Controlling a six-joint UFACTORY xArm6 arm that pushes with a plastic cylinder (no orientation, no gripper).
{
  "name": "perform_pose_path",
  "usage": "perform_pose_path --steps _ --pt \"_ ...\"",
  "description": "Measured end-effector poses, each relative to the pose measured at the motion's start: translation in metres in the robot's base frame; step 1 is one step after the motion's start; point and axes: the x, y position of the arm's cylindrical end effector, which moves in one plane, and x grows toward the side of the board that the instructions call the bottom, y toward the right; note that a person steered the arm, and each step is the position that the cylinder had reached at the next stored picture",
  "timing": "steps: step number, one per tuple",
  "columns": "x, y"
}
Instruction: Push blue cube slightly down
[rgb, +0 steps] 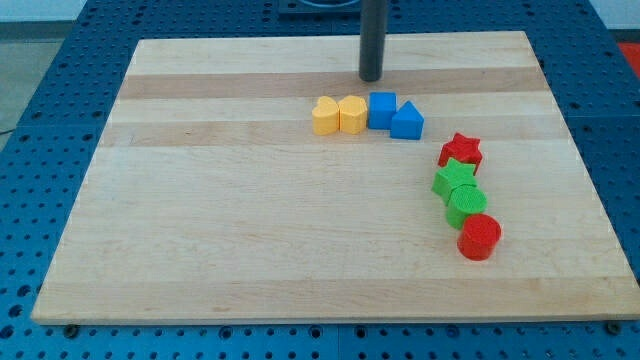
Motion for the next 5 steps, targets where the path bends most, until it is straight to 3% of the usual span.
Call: perform_pose_path --steps 3,5 --pt "0.043 0.016" --pt "0.048 0.016"
